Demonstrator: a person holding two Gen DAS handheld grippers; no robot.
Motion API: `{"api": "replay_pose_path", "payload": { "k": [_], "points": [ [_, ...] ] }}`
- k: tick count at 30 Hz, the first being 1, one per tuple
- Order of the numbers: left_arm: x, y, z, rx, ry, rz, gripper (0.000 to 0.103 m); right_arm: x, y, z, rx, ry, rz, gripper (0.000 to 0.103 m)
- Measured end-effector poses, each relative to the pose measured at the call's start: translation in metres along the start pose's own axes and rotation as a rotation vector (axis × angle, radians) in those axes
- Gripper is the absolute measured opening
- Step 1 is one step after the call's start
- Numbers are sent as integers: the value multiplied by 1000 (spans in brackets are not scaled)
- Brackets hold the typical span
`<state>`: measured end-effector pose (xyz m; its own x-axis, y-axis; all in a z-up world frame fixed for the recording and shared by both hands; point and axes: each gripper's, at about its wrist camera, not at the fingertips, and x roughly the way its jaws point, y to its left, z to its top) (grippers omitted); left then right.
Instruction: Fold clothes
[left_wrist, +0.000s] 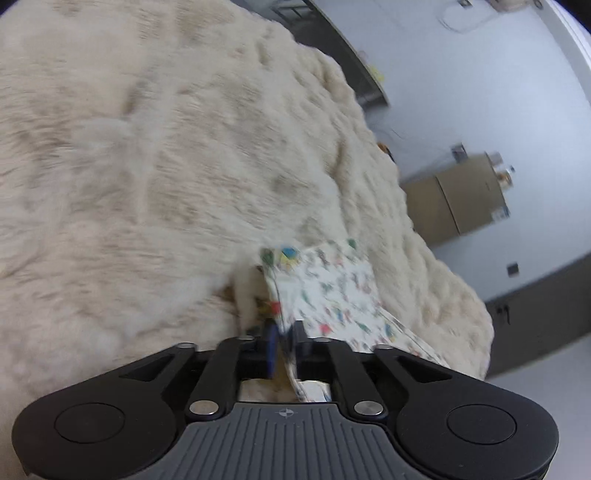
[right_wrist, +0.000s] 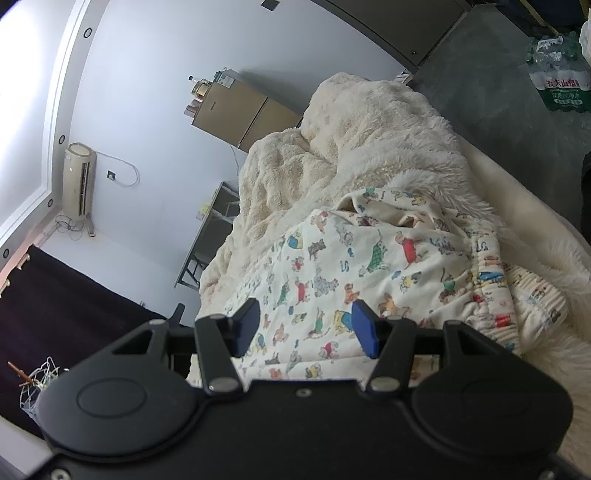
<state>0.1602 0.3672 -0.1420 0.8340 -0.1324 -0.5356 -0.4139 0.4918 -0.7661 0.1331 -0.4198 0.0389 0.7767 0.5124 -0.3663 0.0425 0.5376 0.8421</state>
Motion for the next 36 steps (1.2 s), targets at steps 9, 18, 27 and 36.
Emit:
{"api": "replay_pose_path", "payload": {
  "k": [9,18,27,36],
  "points": [
    [-52,-133,-92,703,127,-350,31,-12,48,-17,-242,74,25,59],
    [-51,-210,-229,1517,108,-271,29,16,121,-72,-636,194,15,60],
    [-52,-205,-250,1745,-36,-191,40,97,210,-186,-1300,306,-169,56],
    [-54,-212,-259,1874,-53,-242,10,117,222,-215,-1474,336,-264,8]
  ]
}}
